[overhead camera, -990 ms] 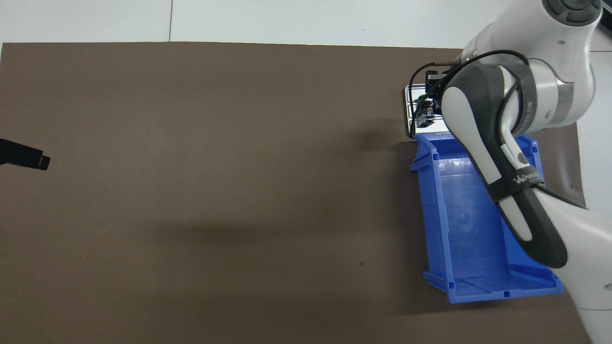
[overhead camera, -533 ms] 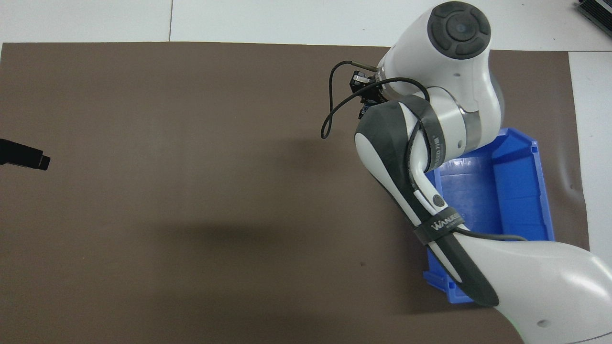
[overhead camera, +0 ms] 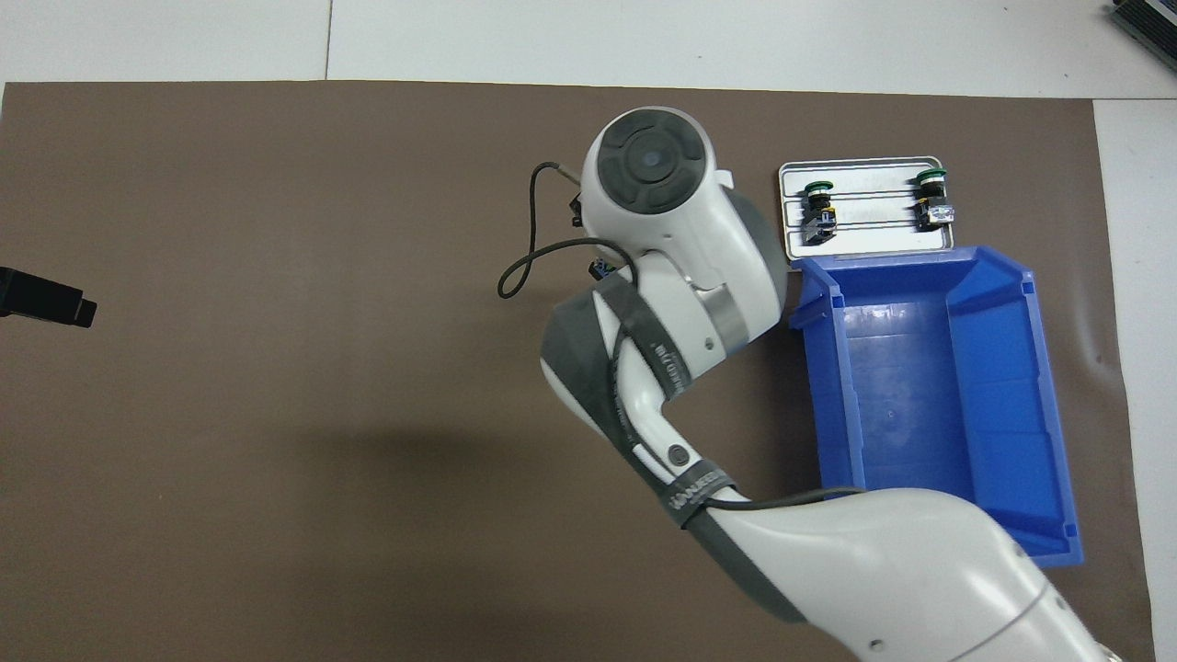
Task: Place and press button with both arms
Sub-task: 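Carry the part to mid-table and set it down with the right gripper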
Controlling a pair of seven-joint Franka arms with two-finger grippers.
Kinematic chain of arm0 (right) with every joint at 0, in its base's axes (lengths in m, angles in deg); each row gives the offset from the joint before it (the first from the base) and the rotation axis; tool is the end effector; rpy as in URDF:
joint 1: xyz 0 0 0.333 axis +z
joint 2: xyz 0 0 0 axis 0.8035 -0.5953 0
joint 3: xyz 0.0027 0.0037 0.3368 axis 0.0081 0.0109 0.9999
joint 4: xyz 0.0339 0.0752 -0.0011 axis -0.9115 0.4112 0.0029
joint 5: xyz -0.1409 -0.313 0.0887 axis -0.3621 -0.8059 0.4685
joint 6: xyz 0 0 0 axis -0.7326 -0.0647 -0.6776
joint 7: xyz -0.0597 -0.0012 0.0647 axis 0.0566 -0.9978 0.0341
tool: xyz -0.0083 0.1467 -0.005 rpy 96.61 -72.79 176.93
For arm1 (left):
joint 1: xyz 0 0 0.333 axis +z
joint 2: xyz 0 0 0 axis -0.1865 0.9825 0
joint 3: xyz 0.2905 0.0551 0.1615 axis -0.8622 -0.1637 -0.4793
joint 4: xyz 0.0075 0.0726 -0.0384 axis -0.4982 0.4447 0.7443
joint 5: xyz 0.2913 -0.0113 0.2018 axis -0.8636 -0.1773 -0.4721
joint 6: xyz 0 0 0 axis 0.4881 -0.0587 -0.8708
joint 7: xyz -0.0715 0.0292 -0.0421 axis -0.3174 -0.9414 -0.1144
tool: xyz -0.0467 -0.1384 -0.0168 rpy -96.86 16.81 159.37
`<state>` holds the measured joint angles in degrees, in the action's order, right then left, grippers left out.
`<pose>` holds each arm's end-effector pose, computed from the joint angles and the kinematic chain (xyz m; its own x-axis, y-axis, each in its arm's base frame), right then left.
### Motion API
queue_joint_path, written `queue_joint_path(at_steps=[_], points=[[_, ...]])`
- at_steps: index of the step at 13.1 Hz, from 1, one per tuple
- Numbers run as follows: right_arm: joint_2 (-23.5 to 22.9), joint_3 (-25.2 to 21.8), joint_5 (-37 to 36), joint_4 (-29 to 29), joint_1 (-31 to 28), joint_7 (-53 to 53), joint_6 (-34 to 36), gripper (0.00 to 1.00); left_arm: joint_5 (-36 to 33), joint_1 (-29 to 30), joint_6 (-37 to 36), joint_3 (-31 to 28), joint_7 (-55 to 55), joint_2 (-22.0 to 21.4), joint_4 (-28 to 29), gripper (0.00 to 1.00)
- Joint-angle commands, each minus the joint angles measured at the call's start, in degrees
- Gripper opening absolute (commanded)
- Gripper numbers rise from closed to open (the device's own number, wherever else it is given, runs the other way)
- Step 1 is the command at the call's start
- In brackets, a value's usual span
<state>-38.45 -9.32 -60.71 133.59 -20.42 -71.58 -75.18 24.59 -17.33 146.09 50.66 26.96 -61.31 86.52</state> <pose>0.6012 0.4021 0.3591 0.5205 -0.8434 0.1332 -0.8463 -0.5303 -0.0505 0.5071 0.0036 0.6180 0.9682 -0.2493 -0.0233 -0.2486 -0.9682 0.0268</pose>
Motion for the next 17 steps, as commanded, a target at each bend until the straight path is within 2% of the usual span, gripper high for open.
queue_joint_path(at_steps=[1, 5, 9, 10, 13, 15, 17], points=[[-3.39, 0.14, -0.8, -4.67, 0.95, -8.64, 0.29, 0.07, -1.14, 0.17, -0.16, 0.32, -0.53, -1.28, 1.28, 1.0], [-4.28, 0.23, 1.48, -3.88, 2.11, -23.56, -4.8, 0.08, -1.14, 0.17, -0.16, 0.32, -0.53, -1.28, 1.28, 1.0], [-8.31, -0.12, 0.78, -2.47, 6.67, -26.58, -5.16, 0.08, -1.14, 0.17, -0.16, 0.32, -0.53, -1.28, 1.28, 1.0], [-8.58, -0.12, 0.69, -2.47, 6.85, -27.28, -4.9, 0.12, -1.14, 0.17, -0.16, 0.4, -0.53, -1.28, 1.28, 1.0], [-8.5, -0.39, 0.52, -3.7, 6.24, -27.2, -0.07, 0.71, -1.14, 0.17, -0.24, 0.32, -0.53, -1.28, 1.28, 1.0], [-7.54, -0.65, 0.69, -4.31, 5.63, -27.03, 0.9, 0.89, -1.14, 0.17, -0.16, 0.32, -0.53, -1.28, 1.28, 1.0], [-7.36, 0.31, 1.22, -7.64, 2.3, -26.76, 2.57, 0.93, -1.14, 0.17, -0.16, 0.32, -0.53, -1.28, 1.28, 1.0]])
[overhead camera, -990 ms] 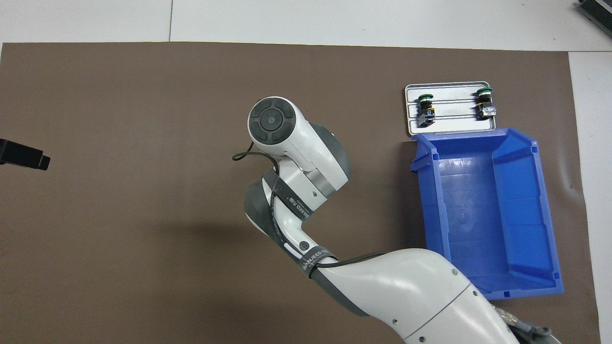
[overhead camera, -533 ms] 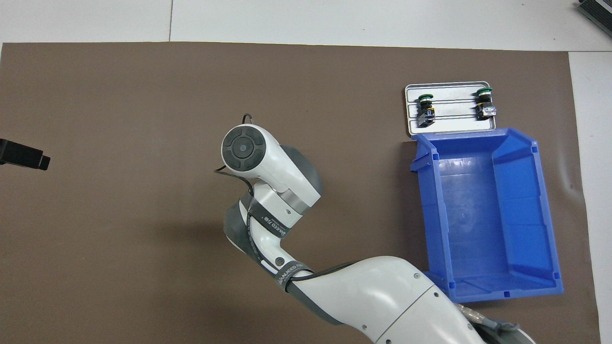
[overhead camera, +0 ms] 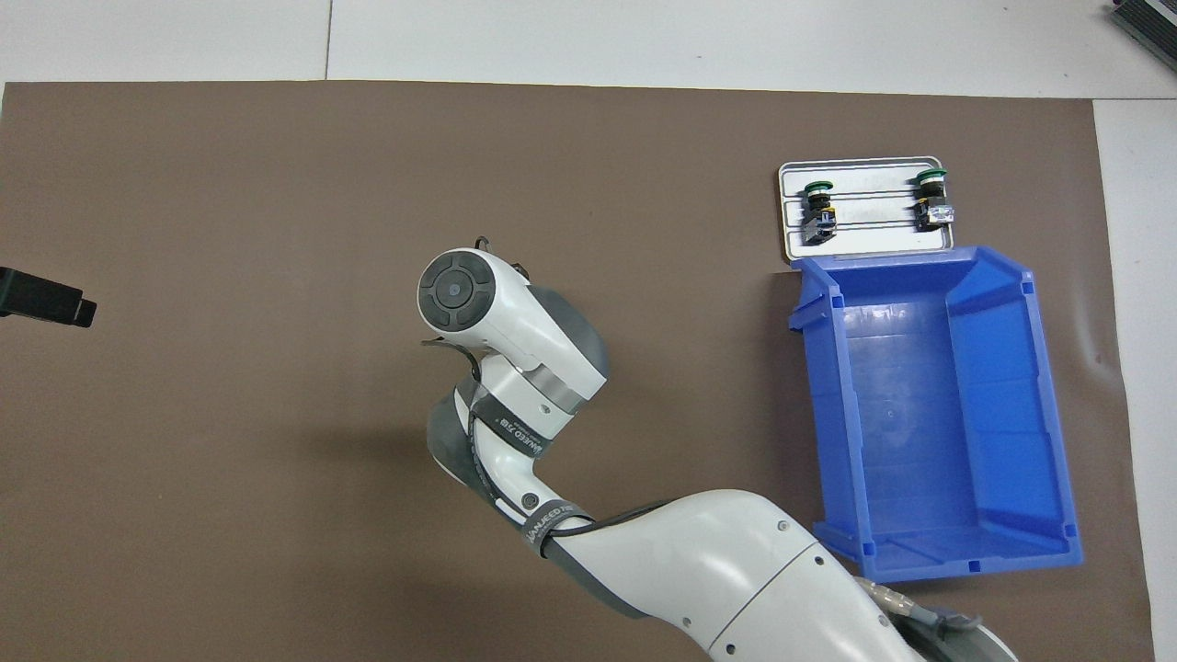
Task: Place and press button with both arms
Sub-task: 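Carry the part to mid-table and set it down with the right gripper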
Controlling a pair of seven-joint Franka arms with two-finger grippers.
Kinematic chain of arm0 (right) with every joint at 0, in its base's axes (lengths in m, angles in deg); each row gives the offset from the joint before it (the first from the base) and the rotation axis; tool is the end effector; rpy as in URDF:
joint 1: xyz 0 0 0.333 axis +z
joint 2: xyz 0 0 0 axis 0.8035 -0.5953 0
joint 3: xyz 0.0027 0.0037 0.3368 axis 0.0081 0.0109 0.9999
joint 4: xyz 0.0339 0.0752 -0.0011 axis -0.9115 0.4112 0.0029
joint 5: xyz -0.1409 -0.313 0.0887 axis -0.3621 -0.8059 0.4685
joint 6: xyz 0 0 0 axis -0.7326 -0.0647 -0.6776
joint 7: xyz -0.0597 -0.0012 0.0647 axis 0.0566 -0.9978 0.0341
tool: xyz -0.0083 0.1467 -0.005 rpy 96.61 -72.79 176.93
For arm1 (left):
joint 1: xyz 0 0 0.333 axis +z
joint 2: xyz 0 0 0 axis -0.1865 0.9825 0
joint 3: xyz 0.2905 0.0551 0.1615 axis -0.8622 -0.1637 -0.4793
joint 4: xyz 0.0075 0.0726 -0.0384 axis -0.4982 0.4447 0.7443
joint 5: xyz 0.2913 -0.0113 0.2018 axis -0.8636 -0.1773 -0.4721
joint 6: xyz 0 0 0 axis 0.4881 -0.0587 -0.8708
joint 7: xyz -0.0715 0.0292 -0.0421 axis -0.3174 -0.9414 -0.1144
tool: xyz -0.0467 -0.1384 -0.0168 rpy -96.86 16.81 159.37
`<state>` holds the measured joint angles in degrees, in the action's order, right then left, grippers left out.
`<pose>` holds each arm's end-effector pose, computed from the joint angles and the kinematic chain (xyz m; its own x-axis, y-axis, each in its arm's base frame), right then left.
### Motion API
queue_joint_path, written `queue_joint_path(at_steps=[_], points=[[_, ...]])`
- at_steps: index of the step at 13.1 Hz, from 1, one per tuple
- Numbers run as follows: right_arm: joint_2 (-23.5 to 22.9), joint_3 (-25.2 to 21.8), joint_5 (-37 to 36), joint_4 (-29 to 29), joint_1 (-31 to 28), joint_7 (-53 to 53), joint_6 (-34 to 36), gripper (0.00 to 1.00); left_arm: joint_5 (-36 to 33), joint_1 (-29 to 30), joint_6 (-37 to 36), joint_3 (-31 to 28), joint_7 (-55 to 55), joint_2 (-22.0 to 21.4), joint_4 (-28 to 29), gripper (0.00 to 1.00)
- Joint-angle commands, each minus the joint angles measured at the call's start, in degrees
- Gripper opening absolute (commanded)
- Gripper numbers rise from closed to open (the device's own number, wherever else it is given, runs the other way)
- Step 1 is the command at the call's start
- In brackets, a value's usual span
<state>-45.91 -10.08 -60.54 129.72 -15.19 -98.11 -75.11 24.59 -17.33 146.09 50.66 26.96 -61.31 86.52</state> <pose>0.5763 0.4571 0.2936 0.1703 -0.9767 0.1303 -0.9827 -0.1781 -0.0501 0.5071 0.0036 0.6180 0.9682 -0.2493 -0.0233 -0.2486 -0.9682 0.0268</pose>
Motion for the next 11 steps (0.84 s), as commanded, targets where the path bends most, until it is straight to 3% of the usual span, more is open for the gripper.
queue_joint_path(at_steps=[1, 6, 11], points=[[0.54, 1.07, 1.13, -5.53, -4.25, 0.38, 4.26, 0.93, -1.14, 0.17, -0.16, 0.4, -0.88, -1.28, 1.28, 1.0], [11.6, 6.95, 9.56, -6.16, -20.4, 20.03, 12.41, 0.92, -1.06, -0.97, 3.78, 1.11, 0.87, -1.11, 1.37, 1.0], [21.09, 7.4, 9.31, -4.5, -31.05, 58.49, 25.35, 0.92, 0.7, -7.03, 7.83, 1.81, 12.09, -2.25, 5.49, 1.0]])
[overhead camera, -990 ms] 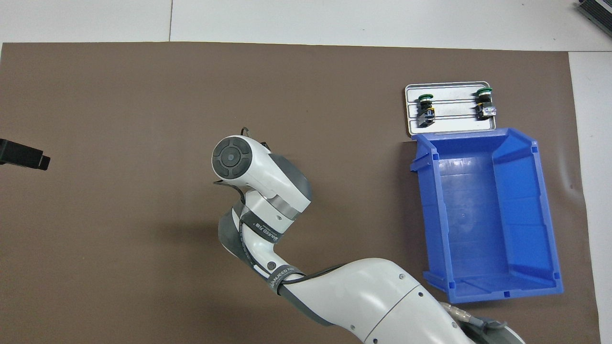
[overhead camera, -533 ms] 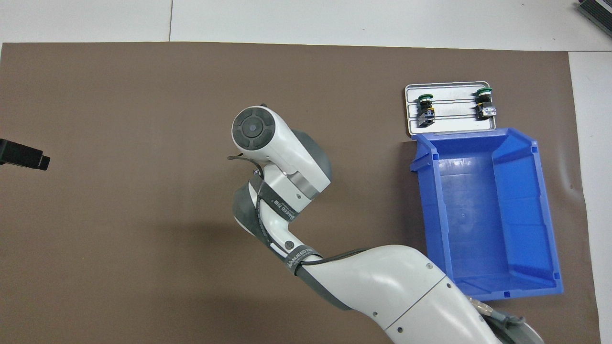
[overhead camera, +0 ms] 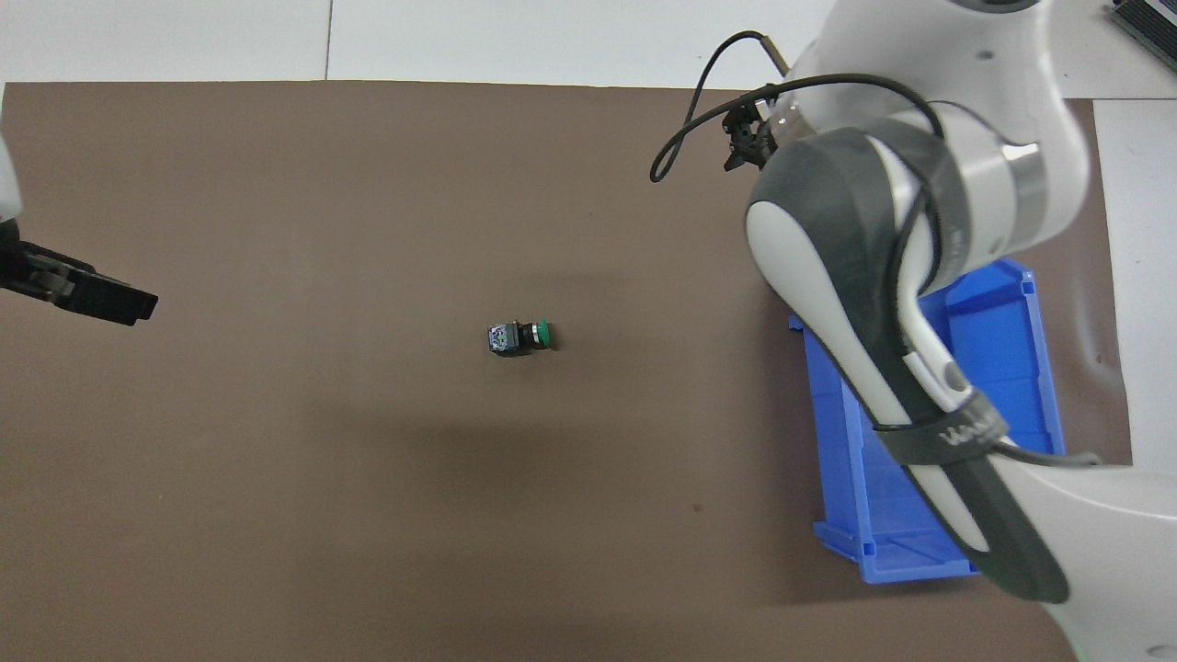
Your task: Place and press button with both arms
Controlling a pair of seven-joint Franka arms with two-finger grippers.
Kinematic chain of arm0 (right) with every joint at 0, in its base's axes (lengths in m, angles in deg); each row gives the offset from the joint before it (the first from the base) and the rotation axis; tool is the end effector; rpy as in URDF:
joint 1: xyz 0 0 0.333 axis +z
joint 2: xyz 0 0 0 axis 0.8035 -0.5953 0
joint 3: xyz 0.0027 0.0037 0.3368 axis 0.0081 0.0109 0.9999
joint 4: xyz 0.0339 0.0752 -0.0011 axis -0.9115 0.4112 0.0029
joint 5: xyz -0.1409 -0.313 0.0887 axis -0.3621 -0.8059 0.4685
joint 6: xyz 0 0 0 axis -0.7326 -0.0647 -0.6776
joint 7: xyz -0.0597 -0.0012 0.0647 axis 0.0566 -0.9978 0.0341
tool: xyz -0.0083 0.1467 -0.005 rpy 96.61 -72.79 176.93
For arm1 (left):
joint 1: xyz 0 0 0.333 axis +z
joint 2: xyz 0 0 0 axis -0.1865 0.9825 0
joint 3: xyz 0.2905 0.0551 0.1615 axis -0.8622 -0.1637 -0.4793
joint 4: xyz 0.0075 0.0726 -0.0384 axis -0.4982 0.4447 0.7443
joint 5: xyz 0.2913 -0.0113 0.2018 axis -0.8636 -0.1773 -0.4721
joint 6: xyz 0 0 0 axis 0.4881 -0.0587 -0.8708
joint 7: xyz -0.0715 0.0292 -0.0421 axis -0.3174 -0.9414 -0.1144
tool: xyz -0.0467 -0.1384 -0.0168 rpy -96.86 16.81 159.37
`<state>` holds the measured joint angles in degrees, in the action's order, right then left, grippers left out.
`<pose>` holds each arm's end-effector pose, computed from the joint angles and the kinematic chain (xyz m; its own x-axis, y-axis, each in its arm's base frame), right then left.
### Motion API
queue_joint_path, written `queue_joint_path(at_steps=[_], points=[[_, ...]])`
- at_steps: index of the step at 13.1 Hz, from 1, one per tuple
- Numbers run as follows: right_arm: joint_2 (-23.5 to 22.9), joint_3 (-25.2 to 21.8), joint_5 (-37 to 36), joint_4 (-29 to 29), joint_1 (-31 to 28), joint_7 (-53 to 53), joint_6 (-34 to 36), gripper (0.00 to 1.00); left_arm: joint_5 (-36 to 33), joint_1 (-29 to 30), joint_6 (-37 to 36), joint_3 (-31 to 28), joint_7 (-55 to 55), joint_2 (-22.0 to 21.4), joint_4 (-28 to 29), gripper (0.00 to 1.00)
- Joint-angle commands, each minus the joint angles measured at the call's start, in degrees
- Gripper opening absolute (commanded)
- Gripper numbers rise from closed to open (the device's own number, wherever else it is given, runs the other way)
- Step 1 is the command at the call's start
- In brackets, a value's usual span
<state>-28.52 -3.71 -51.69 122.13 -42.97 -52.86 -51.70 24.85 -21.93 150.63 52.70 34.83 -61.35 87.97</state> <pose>0.6397 0.1882 0.5326 0.4918 -0.8695 -0.0460 -0.8707 -0.4917 -0.0143 0.5142 -0.0566 0.6144 0.8753 -0.4824 0.0327 -0.4830 -0.8755 0.0127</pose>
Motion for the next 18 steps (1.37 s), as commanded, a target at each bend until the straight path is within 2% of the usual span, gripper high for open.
queue_joint_path(at_steps=[1, 4, 5, 8, 11, 12, 14, 16, 18], points=[[5.98, 1.12, 0.63, 4.23, -5.81, 20.36, 2.73, 0.92, 1.05, -3.49, 4.87, -0.23, 8.17, -2.39, 4.48, 1.0], [11.79, 1.12, 1.07, 9.32, -9.96, 36.73, 3.27, 0.92, 3.68, -7.35, 7.08, -0.23, 13.46, -2.39, 5.45, 1.0], [13.98, 1.12, 1.16, 12.73, -10.75, 42.87, 3.18, 0.92, 4.56, -8.5, 7.78, -0.23, 16.7, -2.39, 5.8, 1.0], [20.4, 1.12, 1.51, 24.51, -13.04, 59.42, -2.77, 0.91, 5.53, -11.14, 12.17, -0.24, 29.88, -2.39, 9.91, 1.0], [24.72, 1.12, 2.73, 32.52, -13.84, 66.65, -8.23, 0.9, 5.53, -15.18, 16.02, -0.41, 37.25, -0.37, 12.29, 1.0], [25.34, 1.12, 3.01, 33.41, -13.75, 66.84, -8.68, 0.9, 5.53, -15.36, 17.7, -0.41, 38.52, 0.24, 13.61, 1.0], [25.17, 1.12, 3.01, 32.9, -13.23, 69.98, -9.03, 0.92, 5.53, -18.16, 21.91, -0.41, 38.97, 4.1, 15.1, 0.98], [25.25, 1.12, 3.01, 32.89, -13.83, 72.54, -9.83, 0.97, 5.53, -20.54, 31.82, -0.41, 38.88, 4.82, 20.8, 0.98], [25.52, 0.77, 3.01, 32.63, -14.1, 76.14, -9.13, 0.98, 5.53, -20.64, 34.15, -0.41, 39.06, 5.17, 23.02, 0.95]])
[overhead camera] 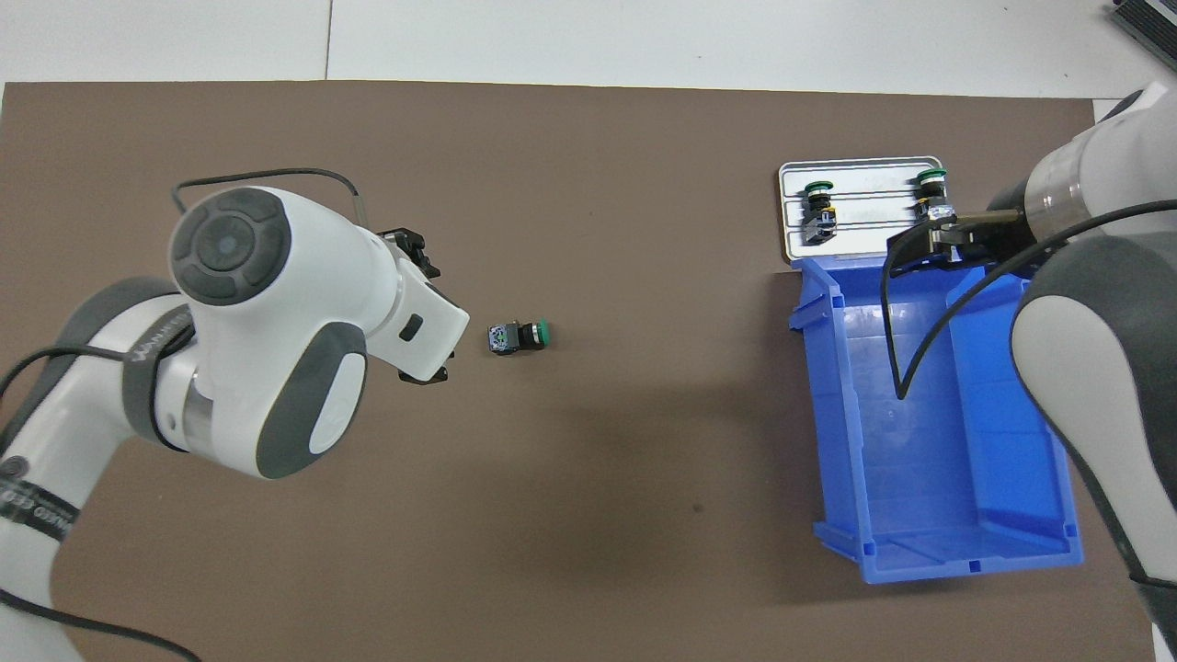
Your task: Place and press button with both arms
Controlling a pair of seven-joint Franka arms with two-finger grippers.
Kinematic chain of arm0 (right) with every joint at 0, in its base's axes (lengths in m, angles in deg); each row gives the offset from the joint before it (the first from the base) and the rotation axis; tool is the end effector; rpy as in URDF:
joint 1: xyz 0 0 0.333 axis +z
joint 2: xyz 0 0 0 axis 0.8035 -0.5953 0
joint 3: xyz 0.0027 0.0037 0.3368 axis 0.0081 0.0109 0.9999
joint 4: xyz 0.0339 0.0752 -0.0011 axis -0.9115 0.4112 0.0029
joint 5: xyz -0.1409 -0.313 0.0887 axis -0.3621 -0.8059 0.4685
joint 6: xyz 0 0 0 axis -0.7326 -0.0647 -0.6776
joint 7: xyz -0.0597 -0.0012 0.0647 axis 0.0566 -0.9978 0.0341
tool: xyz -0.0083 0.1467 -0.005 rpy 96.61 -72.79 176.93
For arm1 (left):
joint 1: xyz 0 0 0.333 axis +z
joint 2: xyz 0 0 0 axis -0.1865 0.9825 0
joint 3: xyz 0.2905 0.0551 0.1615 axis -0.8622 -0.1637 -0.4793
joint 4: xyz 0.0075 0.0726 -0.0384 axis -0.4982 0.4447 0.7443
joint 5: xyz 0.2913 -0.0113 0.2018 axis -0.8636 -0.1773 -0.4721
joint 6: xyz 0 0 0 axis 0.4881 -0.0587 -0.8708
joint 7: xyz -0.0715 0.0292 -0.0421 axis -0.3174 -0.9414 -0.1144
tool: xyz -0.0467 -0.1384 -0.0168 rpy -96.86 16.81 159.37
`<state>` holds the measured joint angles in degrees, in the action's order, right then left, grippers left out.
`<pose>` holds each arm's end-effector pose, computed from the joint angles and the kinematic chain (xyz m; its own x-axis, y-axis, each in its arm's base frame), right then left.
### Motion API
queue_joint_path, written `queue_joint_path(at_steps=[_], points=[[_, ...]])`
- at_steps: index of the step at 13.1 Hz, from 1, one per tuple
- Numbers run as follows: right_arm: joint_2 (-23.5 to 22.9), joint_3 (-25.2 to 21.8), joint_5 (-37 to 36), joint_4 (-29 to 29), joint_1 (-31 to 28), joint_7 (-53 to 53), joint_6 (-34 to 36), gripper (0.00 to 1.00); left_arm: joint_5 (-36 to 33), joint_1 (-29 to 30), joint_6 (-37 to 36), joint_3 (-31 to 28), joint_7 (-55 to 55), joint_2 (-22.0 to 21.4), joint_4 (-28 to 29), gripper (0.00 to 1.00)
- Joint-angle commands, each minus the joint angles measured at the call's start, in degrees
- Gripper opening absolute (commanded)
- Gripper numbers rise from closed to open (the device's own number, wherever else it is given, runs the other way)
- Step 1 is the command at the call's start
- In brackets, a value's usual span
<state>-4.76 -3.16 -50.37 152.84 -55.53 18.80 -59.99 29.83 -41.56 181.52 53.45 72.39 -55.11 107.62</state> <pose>0.5533 0.0640 0.5647 0.9997 0.0034 0.0230 0.0038 -0.9999 -0.0163 0.5070 -0.2616 0.4537 0.1027 -0.9856 0.1346 -0.9926 -0.1103 -0.0504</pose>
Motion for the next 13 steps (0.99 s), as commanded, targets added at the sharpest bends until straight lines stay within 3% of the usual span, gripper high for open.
queue_joint_path(at_steps=[1, 8, 13], points=[[1.84, 0.22, 1.68, 1.92, -2.06, 7.2, -0.66, 0.99, 0.56, -1.27, 3.96, -1.16, 1.24, 0.76, 2.85, 0.93], [2.63, 0.57, 1.68, 1.92, -1.54, 9.42, -0.75, 1.0, 0.56, -6.53, 10.99, -1.24, -7.36, 12.89, -1.97, 0.92], [2.63, 0.57, 1.68, 1.92, -2.15, 9.42, -0.83, 1.0, 0.47, -7.24, 15.73, -1.24, -8.17, 16.95, -2.25, 0.91]])
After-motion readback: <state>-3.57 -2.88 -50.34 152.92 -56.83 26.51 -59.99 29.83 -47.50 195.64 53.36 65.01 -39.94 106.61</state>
